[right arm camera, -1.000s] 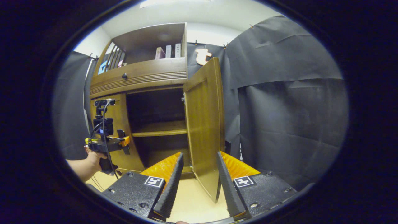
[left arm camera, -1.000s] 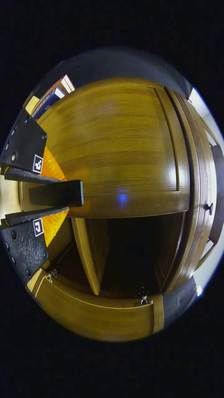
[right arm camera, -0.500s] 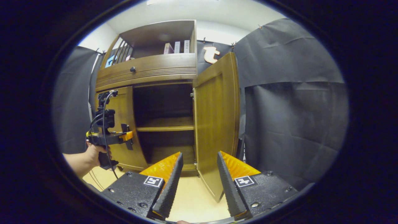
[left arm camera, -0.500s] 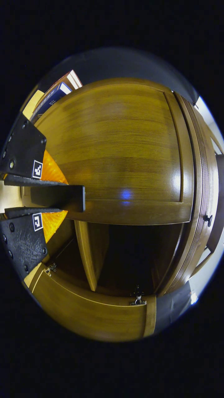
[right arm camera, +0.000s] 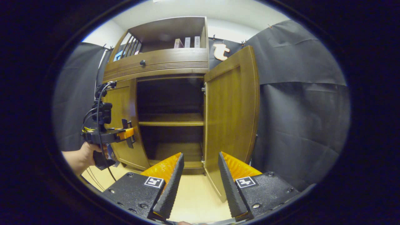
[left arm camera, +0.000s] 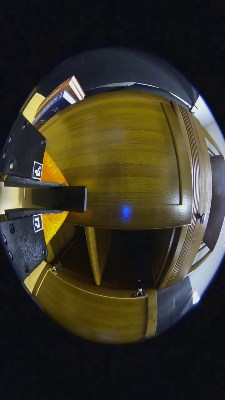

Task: Open the right door of the double-door shoe cabinet with the right hand, and open the left door with the left hand.

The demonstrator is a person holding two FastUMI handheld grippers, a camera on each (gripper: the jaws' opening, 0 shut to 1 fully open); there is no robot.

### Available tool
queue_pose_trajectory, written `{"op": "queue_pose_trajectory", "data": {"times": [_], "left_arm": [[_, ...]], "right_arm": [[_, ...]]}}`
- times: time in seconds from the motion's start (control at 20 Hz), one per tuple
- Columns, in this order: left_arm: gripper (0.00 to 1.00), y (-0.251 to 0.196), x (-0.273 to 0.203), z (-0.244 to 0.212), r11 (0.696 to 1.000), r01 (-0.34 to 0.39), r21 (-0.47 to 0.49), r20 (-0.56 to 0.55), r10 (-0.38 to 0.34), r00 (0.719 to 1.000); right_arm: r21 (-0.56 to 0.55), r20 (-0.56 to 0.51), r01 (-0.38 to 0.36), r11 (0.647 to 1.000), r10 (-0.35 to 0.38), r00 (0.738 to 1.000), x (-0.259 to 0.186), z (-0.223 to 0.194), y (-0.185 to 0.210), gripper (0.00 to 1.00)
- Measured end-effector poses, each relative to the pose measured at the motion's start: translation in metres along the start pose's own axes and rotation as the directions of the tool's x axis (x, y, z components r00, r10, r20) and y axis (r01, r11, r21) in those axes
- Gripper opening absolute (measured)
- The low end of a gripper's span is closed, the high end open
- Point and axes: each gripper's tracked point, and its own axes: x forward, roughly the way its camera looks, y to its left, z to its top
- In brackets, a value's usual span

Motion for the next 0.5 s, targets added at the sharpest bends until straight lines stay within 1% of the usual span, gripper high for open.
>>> {"op": "queue_pose_trajectory", "data": {"times": [0.25, 0.4, 0.5], "left_arm": [[0.26, 0.006, -0.026, -0.004, 1.000, -0.011, -0.007, -0.009, 0.011, 1.000], [0.26, 0.010, -0.044, -0.007, 1.000, -0.020, -0.022, -0.014, 0.020, 1.000], [0.25, 0.014, -0.054, -0.008, 0.999, -0.032, -0.026, -0.019, 0.031, 0.999]], "right_arm": [[-0.002, 0.005, -0.016, 1.000, 0.016, 1.000, 0.009, 0.005, 0.006, 0.70], [0.001, 0.008, -0.008, 1.000, 0.008, 1.000, 0.012, 0.004, 0.004, 0.72], [0.005, 0.000, -0.009, 1.000, 0.009, 1.000, 0.016, 0.002, 0.003, 0.70]]}}
